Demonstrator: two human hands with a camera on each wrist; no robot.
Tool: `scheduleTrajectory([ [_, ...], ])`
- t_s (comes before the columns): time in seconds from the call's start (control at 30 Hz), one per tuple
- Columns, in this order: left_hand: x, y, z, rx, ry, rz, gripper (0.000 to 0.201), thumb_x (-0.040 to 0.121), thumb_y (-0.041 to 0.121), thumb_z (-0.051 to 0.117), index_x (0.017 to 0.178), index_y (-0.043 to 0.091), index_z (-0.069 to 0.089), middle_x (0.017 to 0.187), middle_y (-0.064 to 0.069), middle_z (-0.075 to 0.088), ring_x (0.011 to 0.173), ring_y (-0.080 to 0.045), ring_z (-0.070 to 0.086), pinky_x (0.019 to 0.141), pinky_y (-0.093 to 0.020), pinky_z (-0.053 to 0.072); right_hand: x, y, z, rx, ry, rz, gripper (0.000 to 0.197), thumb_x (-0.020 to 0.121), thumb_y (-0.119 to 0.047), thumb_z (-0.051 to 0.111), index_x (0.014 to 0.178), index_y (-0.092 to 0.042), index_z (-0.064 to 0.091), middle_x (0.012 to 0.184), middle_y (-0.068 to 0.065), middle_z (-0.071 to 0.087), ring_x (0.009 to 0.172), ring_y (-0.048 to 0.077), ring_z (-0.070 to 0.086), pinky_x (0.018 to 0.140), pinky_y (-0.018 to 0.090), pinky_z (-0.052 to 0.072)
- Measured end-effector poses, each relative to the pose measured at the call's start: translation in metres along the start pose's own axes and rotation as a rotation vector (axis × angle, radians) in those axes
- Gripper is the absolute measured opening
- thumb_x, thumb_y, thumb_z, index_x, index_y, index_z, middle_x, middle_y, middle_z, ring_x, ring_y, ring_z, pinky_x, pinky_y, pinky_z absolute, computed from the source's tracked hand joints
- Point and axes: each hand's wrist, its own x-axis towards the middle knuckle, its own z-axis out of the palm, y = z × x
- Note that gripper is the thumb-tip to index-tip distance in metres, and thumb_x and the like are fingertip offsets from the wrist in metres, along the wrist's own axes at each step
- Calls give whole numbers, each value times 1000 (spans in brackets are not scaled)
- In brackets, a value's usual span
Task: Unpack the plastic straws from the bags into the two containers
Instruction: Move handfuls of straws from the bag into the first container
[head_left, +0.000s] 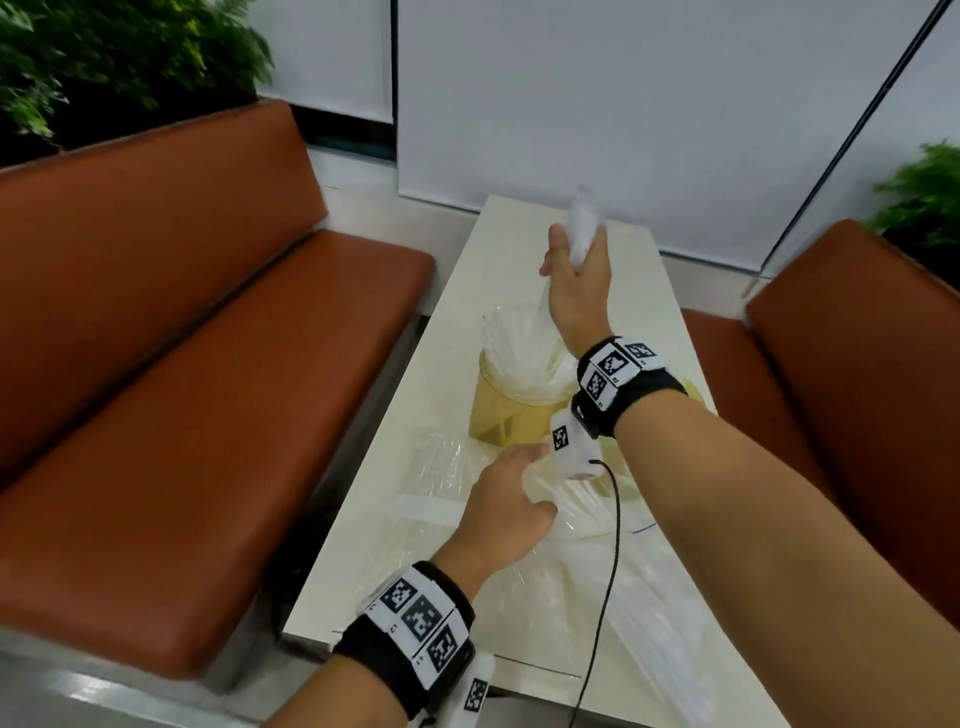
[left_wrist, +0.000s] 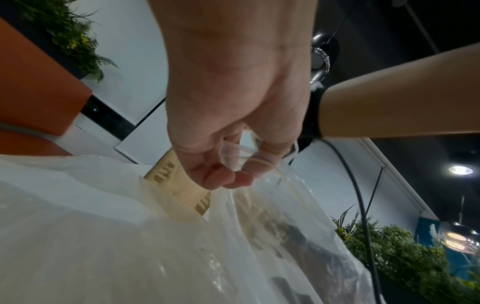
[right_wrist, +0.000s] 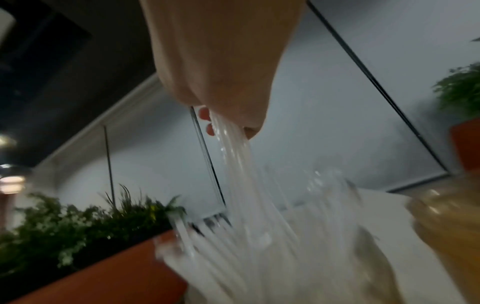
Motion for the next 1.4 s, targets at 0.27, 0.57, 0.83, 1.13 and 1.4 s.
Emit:
scheduleTrajectory([
  [0.27, 7, -16, -11, -30, 2, -12, 68, 83, 0, 62, 145, 26, 51, 135, -26, 58, 99, -26, 66, 97, -32, 52, 1, 32, -13, -297, -59, 121, 53, 69, -6, 81, 109, -31, 56, 87, -3, 74, 88, 18, 71, 75, 30, 60],
  [0.57, 15, -19, -7, -63, 5, -4, 67, 84, 1, 62, 145, 27, 50, 82, 1, 59, 53, -4, 44, 67, -20, 46, -15, 45, -27, -651, -180, -96, 37, 83, -49, 74, 95, -14, 72, 102, 3, 70, 98, 21, 67, 88, 36, 54],
  [0.83, 10, -11, -11, -19, 13, 13, 66, 87, 3, 62, 146, 26, 49, 123, -13, 64, 70, -1, 52, 83, -19, 49, 0, 31, -20, -774, -302, -398, 54, 104, -43, 39, 153, -19, 37, 157, 5, 40, 147, 21, 30, 117, 29, 23],
  [1.13, 9, -9, -13, -16, 27, 21, 66, 86, 3, 62, 147, 26, 49, 136, -19, 59, 91, -18, 63, 93, -25, 51, -10, 44, -19, -1187, -364, -373, 52, 105, -46, 32, 149, -23, 45, 160, 13, 33, 150, 33, 24, 123, 50, 14],
  [1.4, 13, -8, -9, -21, 43, 58, 69, 83, 1, 66, 146, 25, 50, 106, -11, 67, 67, -11, 54, 78, -22, 49, -17, 24, -58, -1010, -391, -333, 49, 102, -47, 39, 141, -22, 55, 145, 10, 51, 134, 33, 47, 111, 49, 37],
])
